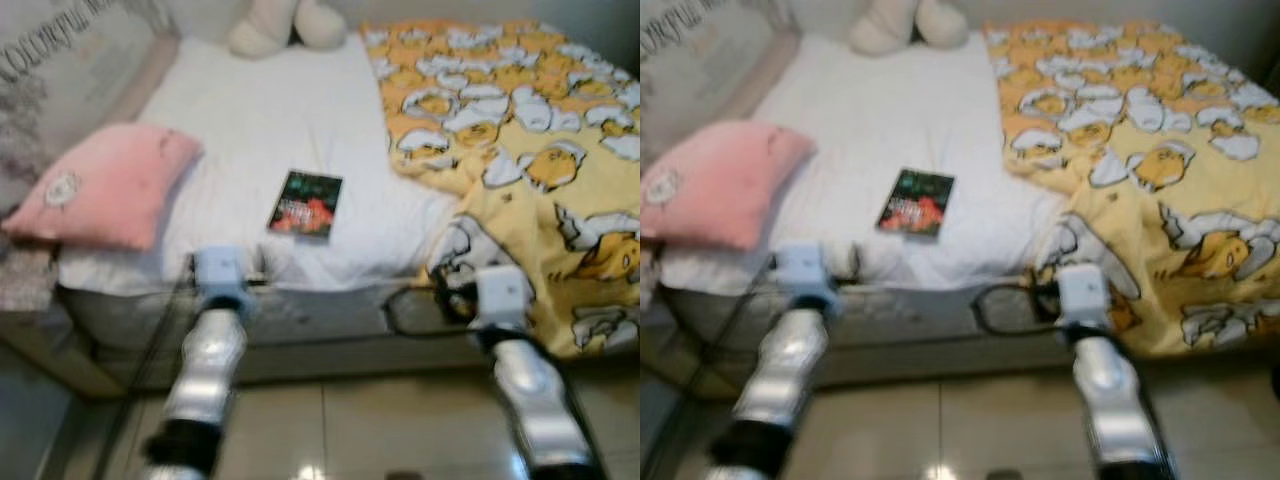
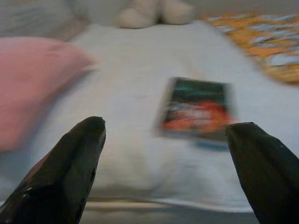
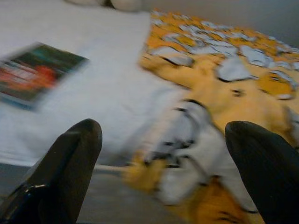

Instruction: Clean up the room

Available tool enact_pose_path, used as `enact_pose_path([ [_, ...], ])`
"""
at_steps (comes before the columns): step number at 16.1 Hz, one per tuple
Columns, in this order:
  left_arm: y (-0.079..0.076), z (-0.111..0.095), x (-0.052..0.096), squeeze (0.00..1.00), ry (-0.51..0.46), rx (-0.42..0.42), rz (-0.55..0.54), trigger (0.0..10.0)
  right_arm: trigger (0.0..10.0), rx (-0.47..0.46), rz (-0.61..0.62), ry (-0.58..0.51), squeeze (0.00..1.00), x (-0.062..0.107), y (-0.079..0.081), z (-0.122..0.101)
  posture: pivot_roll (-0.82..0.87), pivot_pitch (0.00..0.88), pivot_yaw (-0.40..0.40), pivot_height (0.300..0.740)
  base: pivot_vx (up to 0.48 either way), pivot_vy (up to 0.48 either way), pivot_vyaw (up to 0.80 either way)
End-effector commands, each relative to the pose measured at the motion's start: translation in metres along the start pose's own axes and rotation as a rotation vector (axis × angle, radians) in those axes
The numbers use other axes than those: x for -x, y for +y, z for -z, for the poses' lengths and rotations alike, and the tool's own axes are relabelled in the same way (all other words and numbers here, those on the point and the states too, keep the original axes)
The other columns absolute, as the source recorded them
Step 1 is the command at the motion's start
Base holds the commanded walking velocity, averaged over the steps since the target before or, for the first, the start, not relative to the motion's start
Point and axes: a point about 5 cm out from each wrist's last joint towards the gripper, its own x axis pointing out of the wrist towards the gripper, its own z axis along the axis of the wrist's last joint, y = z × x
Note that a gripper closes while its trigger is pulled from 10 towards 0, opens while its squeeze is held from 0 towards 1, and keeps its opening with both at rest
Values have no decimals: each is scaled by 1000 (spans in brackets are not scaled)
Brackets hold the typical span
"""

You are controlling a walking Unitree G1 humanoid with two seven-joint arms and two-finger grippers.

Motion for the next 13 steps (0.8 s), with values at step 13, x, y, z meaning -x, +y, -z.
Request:
enact_pose_path([
  [13,-2,-16,-9,0,-48,44,33,10000,10000,-53,-84,-41,0,0,18,-4,-220,0,68,740,476,0,0],
])
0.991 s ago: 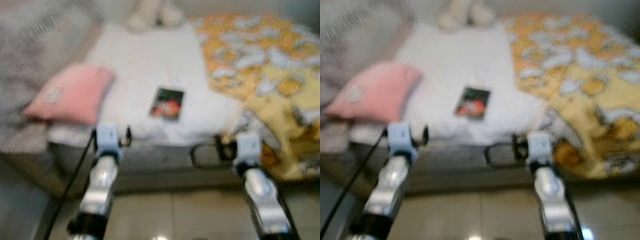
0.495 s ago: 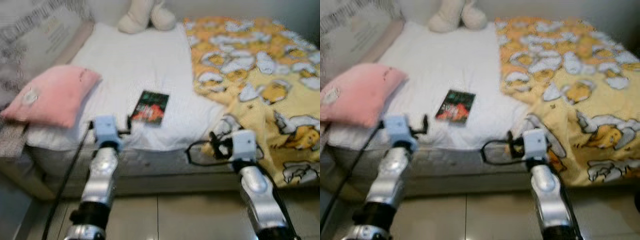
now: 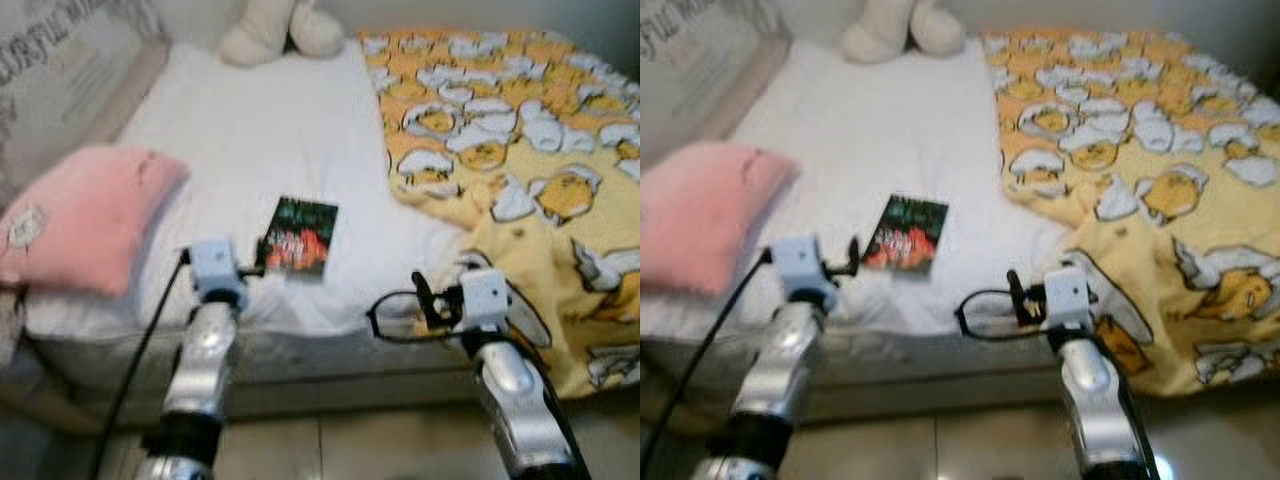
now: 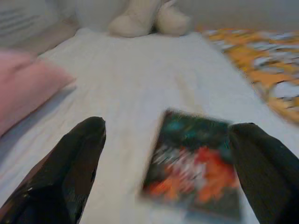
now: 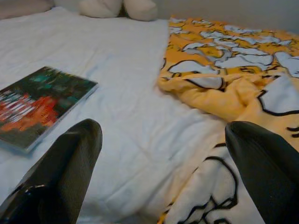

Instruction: Clean up the room

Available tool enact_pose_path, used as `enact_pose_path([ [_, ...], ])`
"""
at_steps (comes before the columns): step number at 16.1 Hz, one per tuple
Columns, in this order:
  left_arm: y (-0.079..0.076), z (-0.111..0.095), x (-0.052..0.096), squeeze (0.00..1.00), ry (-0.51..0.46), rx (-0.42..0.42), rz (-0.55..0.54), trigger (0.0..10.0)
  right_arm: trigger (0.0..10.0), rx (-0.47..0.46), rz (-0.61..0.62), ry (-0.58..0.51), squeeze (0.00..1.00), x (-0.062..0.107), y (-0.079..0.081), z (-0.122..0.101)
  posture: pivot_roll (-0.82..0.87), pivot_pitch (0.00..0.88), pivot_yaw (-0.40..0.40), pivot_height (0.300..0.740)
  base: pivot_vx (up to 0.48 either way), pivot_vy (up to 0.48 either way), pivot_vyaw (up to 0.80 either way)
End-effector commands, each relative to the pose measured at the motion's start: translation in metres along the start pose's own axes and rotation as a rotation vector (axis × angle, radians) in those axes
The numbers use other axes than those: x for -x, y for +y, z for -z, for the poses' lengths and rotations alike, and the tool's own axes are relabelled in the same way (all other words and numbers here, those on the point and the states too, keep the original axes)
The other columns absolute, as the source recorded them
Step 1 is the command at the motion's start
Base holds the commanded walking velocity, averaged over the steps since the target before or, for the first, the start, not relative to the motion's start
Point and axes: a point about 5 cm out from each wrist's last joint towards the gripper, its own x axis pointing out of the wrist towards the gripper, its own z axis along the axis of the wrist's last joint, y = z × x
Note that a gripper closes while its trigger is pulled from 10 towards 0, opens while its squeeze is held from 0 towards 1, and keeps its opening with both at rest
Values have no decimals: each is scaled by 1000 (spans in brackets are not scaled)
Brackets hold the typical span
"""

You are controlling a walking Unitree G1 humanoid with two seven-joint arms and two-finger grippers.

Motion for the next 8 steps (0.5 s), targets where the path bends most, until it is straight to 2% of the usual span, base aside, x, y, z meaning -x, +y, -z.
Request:
enact_pose_path([
  [1,-16,-11,-4,0,-41,-9,69,10000,10000,4,18,-7,0,-1,-9,-2,-238,0,88,740,480,0,0],
  [2,-20,-12,-5,0,-42,-12,90,10000,10000,3,23,-8,0,-2,-10,-3,-254,0,101,740,394,0,0],
  [3,-30,-13,-7,0,-25,-25,151,10000,10000,2,49,-25,0,-3,-13,-8,-336,0,160,740,0,0,0],
  [4,-38,-11,-7,0,-3,-36,209,10000,10000,2,72,-45,0,-3,-13,-12,-377,0,186,740,0,0,0],
  [5,-40,-9,-7,0,10,-39,246,10000,10000,-12,103,-61,0,-3,-11,-16,-400,0,202,740,0,0,0],
  [8,-30,-3,-15,0,59,7,167,10000,10000,-52,112,-70,0,-1,1,-16,-395,0,199,740,0,0,0],
])
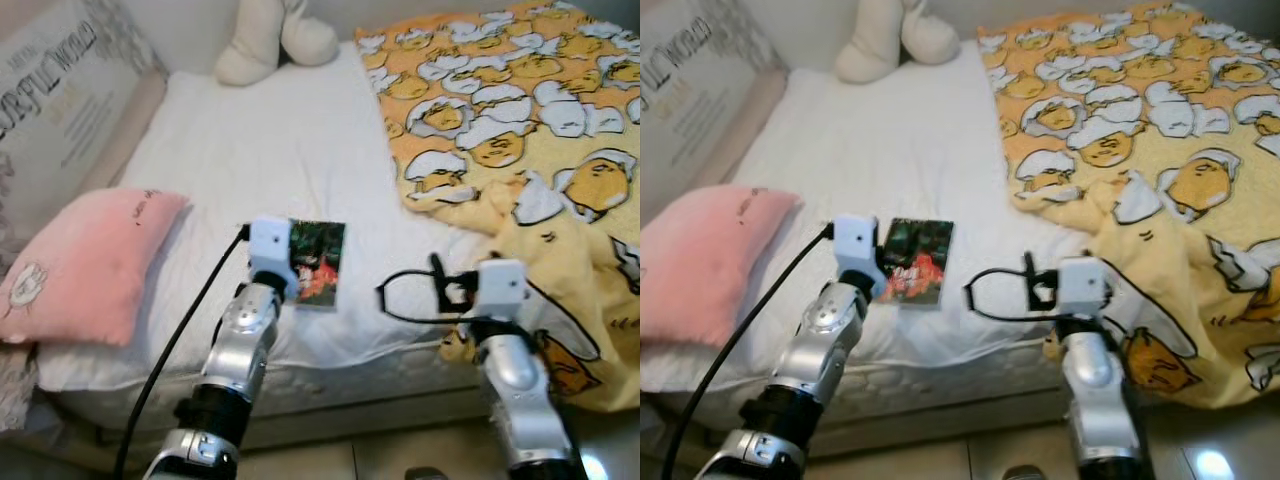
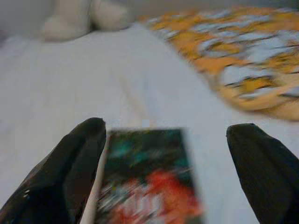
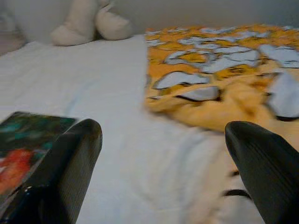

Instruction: Clean up the room

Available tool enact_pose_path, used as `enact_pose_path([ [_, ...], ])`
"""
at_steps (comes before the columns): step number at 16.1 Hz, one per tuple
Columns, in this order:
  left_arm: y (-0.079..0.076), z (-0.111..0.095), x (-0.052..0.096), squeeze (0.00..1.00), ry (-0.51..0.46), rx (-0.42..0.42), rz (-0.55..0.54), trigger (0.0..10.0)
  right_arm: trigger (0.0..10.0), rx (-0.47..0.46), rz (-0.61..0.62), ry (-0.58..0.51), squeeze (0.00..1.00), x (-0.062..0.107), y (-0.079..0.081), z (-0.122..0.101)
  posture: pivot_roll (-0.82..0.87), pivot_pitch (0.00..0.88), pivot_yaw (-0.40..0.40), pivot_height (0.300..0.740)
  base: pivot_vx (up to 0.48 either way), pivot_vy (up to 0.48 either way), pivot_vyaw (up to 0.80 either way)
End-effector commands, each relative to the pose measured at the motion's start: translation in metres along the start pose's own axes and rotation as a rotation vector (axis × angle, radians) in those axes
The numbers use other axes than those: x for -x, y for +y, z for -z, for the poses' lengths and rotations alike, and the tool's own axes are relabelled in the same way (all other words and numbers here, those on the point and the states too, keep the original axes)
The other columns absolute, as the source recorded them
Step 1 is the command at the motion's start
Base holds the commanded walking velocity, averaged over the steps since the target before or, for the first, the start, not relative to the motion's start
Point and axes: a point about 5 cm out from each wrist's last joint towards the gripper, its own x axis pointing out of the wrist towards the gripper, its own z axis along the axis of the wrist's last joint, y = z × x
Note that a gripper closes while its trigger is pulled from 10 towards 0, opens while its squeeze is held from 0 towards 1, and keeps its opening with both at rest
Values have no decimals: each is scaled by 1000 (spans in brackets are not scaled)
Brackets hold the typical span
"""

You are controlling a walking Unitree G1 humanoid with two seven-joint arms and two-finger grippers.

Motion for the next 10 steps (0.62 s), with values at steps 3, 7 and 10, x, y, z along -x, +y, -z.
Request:
enact_pose_path([
  [3,28,1,-2,0,19,58,-177,10000,10000,-1,-82,21,0,1,16,1,-303,0,115,740,0,0,0],
  [7,43,0,-7,0,33,67,-230,10000,10000,-21,-36,31,0,-1,12,1,-282,0,112,740,0,0,0],
  [10,46,12,5,0,41,186,-308,10000,10000,51,-61,12,0,-6,-2,-7,-290,0,92,740,0,0,0],
])
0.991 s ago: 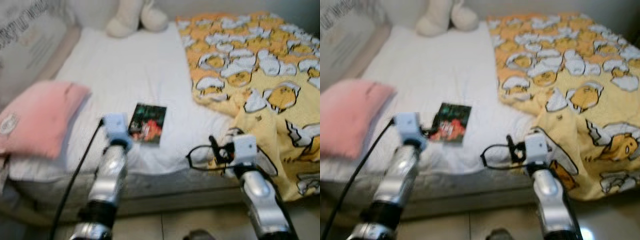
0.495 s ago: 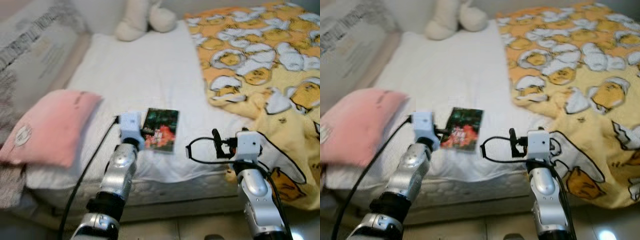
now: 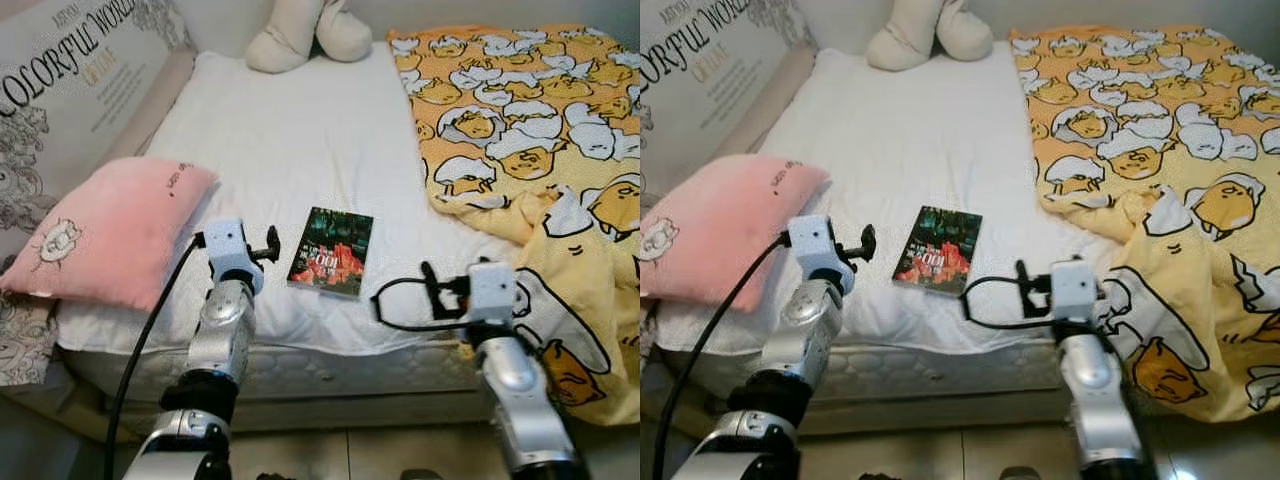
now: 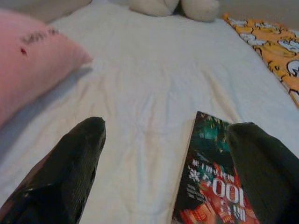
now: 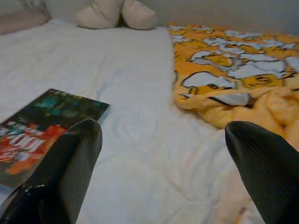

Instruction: Clean up the room

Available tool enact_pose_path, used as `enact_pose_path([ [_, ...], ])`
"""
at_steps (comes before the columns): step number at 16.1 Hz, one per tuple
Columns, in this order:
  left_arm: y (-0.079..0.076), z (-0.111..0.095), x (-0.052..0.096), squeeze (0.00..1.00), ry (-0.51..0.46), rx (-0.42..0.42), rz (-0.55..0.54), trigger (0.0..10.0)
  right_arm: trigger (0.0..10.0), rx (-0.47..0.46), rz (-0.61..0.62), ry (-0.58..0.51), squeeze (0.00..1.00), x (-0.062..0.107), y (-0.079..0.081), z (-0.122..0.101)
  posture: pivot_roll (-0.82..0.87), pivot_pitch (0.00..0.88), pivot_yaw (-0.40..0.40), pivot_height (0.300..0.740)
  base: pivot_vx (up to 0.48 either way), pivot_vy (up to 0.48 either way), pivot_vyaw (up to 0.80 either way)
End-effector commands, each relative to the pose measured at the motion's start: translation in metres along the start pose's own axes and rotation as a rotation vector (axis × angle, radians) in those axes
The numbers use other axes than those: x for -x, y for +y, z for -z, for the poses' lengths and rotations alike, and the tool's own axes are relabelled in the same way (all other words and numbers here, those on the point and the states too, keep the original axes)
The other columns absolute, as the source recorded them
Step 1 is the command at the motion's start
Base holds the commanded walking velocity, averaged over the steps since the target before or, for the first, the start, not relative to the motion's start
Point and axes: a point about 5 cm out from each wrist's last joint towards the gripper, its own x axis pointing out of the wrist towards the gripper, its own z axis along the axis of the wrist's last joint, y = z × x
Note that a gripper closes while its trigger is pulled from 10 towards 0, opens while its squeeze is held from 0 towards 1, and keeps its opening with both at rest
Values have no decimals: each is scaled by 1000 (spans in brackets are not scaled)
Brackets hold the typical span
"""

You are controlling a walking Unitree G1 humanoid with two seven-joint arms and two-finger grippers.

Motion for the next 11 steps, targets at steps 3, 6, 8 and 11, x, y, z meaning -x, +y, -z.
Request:
enact_pose_path([
  [3,0,17,18,0,2,-70,-21,10000,10000,32,-42,-1,0,-6,-13,-10,-252,0,40,740,0,0,0],
  [6,-13,6,11,0,-37,-85,81,10000,10000,0,-24,38,0,-3,-10,2,-252,0,55,740,0,-262,0],
  [8,-20,6,11,0,-35,-71,97,10000,10000,-1,-23,34,0,-6,-9,1,-262,0,60,740,0,-459,0],
  [11,-34,1,7,0,-40,-59,134,10000,10000,16,-21,10,0,-13,-11,-6,-288,0,85,740,0,-458,0],
])
